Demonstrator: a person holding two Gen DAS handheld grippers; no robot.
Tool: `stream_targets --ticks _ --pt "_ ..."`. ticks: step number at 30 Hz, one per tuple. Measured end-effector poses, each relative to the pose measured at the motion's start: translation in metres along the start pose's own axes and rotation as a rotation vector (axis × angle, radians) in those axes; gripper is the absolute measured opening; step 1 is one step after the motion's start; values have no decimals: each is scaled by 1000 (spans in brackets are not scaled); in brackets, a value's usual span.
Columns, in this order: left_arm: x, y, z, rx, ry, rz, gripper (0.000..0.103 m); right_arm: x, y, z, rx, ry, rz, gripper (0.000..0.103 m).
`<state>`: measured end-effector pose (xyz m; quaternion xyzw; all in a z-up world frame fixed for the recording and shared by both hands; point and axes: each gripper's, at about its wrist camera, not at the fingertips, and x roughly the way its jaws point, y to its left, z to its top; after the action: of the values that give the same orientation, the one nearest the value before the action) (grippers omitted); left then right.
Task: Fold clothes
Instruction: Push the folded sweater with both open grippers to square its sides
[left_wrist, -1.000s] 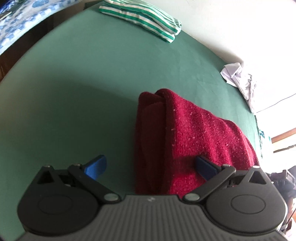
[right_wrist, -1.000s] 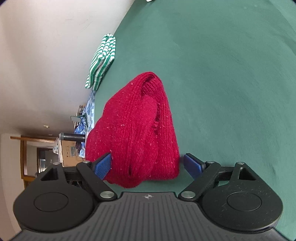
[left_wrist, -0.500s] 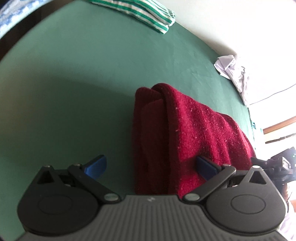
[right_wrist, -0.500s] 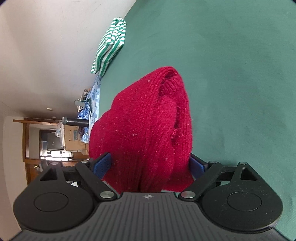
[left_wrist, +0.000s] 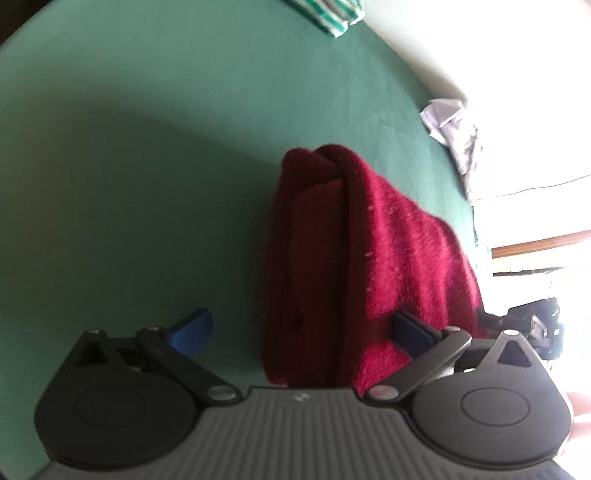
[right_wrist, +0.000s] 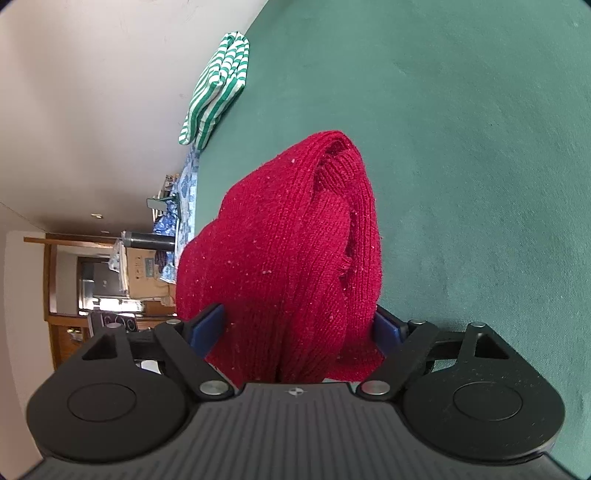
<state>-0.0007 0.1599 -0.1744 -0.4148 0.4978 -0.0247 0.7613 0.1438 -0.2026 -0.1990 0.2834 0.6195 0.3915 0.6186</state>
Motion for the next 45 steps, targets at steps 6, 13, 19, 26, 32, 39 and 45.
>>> stream_targets --ticks 6,13,19,26,32,39,45 --pt "17 -3 5 -13 52 -134 102 1 5 0 -12 0 -36 84" --pt "26 5 15 -51 112 -224 102 3 12 -2 -29 1 -80 85" --pt "36 1 21 -55 157 -260 102 4 14 -2 3 -10 -95 90" --pt "47 -15 21 -20 185 -255 102 7 19 -4 -3 -25 -112 94" --pt "44 -11 20 -24 183 -267 102 8 19 -9 3 -50 -102 94" --pt "37 -13 15 10 156 -243 97 14 28 -6 -36 -21 -130 93" --pt "33 -17 13 61 131 -203 83 14 24 -10 -49 -13 -115 76"
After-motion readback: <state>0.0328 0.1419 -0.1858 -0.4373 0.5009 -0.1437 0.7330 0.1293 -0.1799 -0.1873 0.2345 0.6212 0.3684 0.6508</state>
